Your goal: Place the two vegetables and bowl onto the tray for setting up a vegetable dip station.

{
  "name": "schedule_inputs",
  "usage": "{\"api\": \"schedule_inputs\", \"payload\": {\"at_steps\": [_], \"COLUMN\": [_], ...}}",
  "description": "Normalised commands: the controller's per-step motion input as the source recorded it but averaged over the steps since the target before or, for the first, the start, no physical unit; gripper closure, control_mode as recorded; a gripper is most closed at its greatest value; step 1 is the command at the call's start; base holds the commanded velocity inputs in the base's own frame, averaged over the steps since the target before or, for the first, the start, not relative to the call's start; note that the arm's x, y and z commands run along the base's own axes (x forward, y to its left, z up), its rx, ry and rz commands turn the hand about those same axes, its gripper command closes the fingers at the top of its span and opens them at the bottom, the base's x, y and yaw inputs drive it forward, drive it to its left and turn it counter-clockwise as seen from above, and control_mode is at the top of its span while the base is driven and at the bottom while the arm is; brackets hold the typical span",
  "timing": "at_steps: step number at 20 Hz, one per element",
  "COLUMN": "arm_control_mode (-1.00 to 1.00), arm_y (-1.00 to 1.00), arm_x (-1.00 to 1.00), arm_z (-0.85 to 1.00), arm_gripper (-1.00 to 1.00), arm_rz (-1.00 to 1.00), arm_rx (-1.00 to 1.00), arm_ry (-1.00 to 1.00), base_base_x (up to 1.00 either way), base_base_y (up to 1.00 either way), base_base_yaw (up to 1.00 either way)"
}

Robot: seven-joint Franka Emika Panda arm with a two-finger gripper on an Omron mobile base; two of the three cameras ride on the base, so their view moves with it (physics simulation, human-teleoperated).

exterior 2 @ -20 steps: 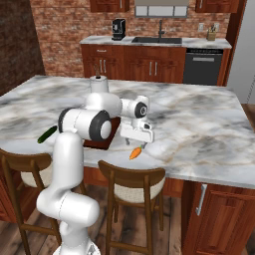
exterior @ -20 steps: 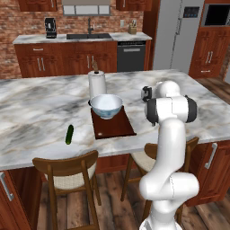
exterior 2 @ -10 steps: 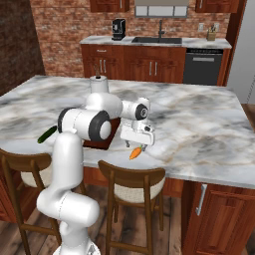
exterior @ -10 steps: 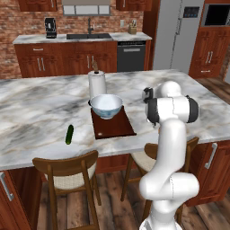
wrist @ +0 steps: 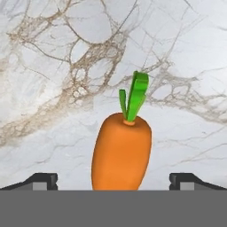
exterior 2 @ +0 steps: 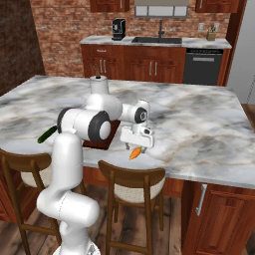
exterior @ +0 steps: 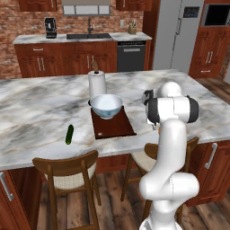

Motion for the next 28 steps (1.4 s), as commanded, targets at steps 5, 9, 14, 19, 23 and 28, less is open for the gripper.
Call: {"api": "schedule_inputs", "payload": {"at_steps": [5,9,14,19,23,28], "arm_control_mode": [-1.00,-1.00,-1.00,-1.00,-1.00,-1.00], "arm_y": [0.00,-0.03,-0.01,0.00,0.00,0.00], "arm_x": [0.13,0.05,-0.07,-0.06,-0.09,-0.11], "arm_z": [-0.18,-0.14,-0.09,-0.01,0.01,0.34], "arm_gripper": [-1.00,-1.00,1.00,1.00,1.00,1.00], "arm_rz": [0.00,0.00,0.00,0.00,0.00,0.00], "arm_rx": [0.00,0.00,0.00,0.00,0.00,-0.02], "arm_ry": [-0.05,-0.02,0.00,0.00,0.00,0.00], "base_base_x": [0.00,0.00,0.00,0.00,0.00,0.00], "base_base_y": [0.00,0.00,0.00,0.00,0.00,0.00], "base_base_yaw": [0.00,0.00,0.00,0.00,0.00,0.00]}}
